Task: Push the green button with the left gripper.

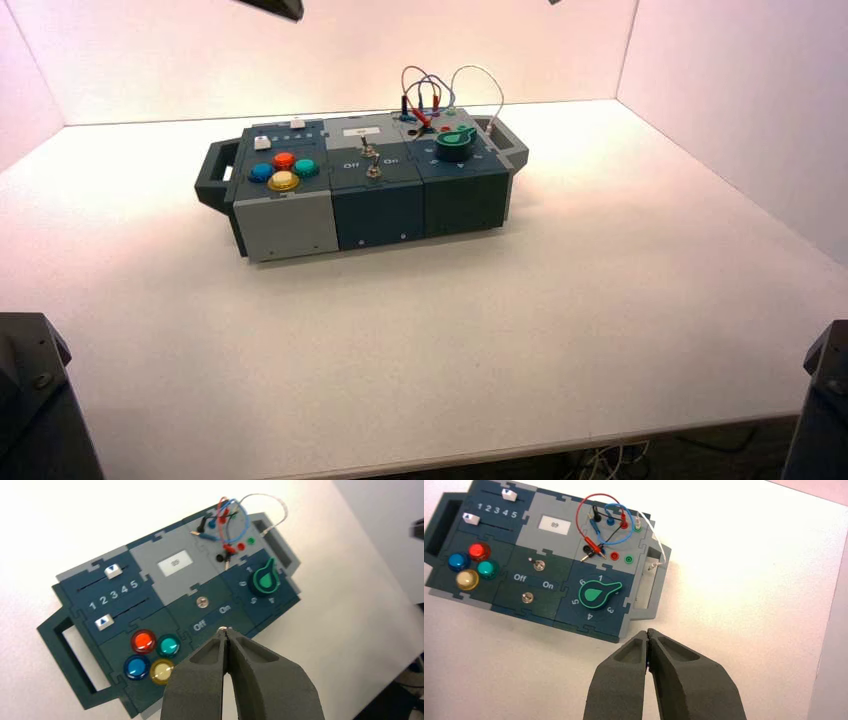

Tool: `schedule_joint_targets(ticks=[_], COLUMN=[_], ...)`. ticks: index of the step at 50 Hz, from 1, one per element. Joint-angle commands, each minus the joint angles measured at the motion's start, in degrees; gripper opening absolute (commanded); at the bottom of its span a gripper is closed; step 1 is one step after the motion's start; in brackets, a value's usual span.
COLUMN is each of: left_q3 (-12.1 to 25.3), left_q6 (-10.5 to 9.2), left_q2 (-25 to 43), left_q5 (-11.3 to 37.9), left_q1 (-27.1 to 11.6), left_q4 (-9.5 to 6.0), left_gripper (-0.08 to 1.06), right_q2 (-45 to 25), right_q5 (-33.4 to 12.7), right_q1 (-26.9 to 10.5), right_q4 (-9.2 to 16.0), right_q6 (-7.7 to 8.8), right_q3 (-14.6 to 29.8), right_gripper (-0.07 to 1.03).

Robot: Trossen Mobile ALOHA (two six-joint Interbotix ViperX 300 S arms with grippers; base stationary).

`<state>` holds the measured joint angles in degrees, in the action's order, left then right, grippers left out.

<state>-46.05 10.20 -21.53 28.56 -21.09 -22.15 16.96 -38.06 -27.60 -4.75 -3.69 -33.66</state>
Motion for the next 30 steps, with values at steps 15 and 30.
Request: schedule_joint_targets(ticks=[15, 30], left_q3=[1.7, 3.6], left_q6=[0.18, 0.18], left_q2=[7.6, 15.5], left_q5=[-0.5, -0.5], left_q1=[2.3, 2.3], left_q4=[0.09, -0.18], left_gripper=[-0.03, -0.03], right_q2=[3.0, 3.0], right_q5=[-0.4, -0.4], right_q1=[0.1, 0.1], right_q4=[2.2, 2.5], right_q6=[-0.18, -0.09], right_q3=[0.3, 0.3], right_gripper=[-0.02, -0.02])
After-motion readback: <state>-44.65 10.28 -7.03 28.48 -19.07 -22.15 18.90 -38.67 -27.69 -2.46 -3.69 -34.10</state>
